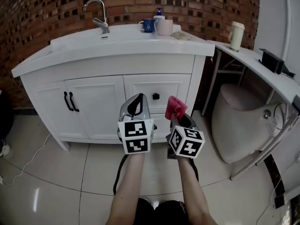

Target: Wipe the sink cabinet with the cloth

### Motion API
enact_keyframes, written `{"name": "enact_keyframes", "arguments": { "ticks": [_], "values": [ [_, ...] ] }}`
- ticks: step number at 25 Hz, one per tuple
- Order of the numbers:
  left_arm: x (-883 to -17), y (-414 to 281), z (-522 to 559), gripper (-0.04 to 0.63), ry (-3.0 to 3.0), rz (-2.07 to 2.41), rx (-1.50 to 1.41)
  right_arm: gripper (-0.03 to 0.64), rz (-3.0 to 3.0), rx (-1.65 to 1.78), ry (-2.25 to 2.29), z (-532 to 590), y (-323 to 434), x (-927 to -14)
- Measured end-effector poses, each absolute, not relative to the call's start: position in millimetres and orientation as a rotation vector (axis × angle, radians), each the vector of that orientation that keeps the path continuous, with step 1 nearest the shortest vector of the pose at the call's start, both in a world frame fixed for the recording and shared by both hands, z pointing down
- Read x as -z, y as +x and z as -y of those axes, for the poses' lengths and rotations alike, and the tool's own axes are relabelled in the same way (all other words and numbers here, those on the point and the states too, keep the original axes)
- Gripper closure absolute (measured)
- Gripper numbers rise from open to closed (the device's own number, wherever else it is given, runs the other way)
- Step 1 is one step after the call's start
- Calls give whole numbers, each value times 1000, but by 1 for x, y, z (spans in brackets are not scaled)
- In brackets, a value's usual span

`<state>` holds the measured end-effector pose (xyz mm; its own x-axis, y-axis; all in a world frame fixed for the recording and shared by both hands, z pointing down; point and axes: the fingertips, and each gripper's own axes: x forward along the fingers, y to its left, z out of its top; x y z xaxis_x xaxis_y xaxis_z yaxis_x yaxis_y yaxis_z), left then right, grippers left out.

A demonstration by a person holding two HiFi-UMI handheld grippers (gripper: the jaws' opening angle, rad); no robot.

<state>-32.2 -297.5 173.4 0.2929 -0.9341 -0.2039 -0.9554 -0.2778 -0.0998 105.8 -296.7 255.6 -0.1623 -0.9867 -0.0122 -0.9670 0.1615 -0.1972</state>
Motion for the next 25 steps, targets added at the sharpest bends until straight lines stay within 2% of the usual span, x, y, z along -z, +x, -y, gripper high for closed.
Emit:
{"name": "enact_keyframes", "arguments": {
  "ticks": [3, 7, 14, 25],
  "values": [
    [-150, -25, 257, 580, -2348, -1784, -242, 555, -2182, 239, -1912, 257, 105, -212],
    [-185, -21, 219, 580, -2374, -1743, -206, 555, -2188, 176, -1947, 215, 98, -230],
    [-181, -60, 218, 580, -2363, -1837, -304, 555, -2214, 204, -1940, 218, 94, -249],
    [-197, -51, 238, 580, -2412, -1830, -245, 555, -2263, 82, -1922, 221, 82, -233]
  ]
}}
